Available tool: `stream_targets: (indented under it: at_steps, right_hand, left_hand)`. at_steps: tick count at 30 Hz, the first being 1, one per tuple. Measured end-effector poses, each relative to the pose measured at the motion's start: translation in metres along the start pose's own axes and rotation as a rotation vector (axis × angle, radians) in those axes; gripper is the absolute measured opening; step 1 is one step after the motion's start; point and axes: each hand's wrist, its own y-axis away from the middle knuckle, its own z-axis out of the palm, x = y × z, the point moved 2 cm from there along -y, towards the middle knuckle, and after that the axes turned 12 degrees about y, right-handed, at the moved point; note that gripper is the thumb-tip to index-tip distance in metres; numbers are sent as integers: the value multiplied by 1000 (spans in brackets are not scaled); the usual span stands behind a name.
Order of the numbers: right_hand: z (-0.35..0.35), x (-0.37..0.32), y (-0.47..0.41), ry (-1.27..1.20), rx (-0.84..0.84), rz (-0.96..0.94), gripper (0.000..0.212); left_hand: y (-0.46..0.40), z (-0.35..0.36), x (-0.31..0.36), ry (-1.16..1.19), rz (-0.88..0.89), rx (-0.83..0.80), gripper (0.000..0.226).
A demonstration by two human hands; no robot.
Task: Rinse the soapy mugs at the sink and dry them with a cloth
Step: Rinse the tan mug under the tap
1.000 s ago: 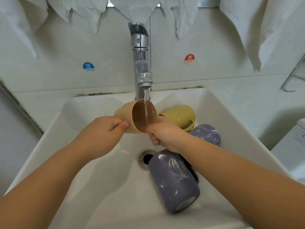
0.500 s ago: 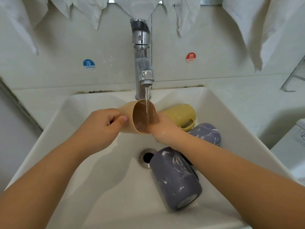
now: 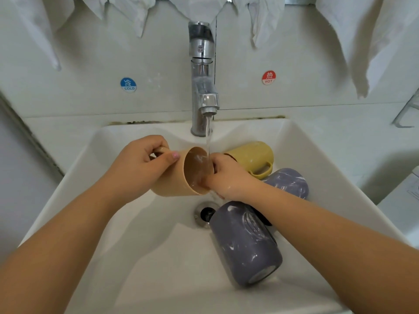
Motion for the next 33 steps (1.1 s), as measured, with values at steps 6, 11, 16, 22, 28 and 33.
stream_targets:
  at_steps: [6, 11, 16, 22, 28, 33]
  right_hand:
    - [-2, -2, -1, 271, 94, -40, 36]
    - [-14, 0, 3, 164, 49, -64, 14]
    - [-19, -3, 0, 194, 117, -85, 25]
    - [-18, -2, 3, 236, -10, -72, 27]
    - [-17, -7, 1, 294, -14, -51, 44]
    - [-16, -7, 4, 536, -67, -20, 27]
  left_hand:
    - [-3, 2, -8, 181, -103, -48, 31]
    - [-5, 10, -14, 364, -243, -54, 34]
    - [-6, 17, -22, 539, -381, -77, 33]
    - [-6, 20, -31, 615, -453, -81, 36]
    - [-6, 23, -32, 592, -484, -63, 38]
    - [-6, 31, -30, 536, -483, -88, 40]
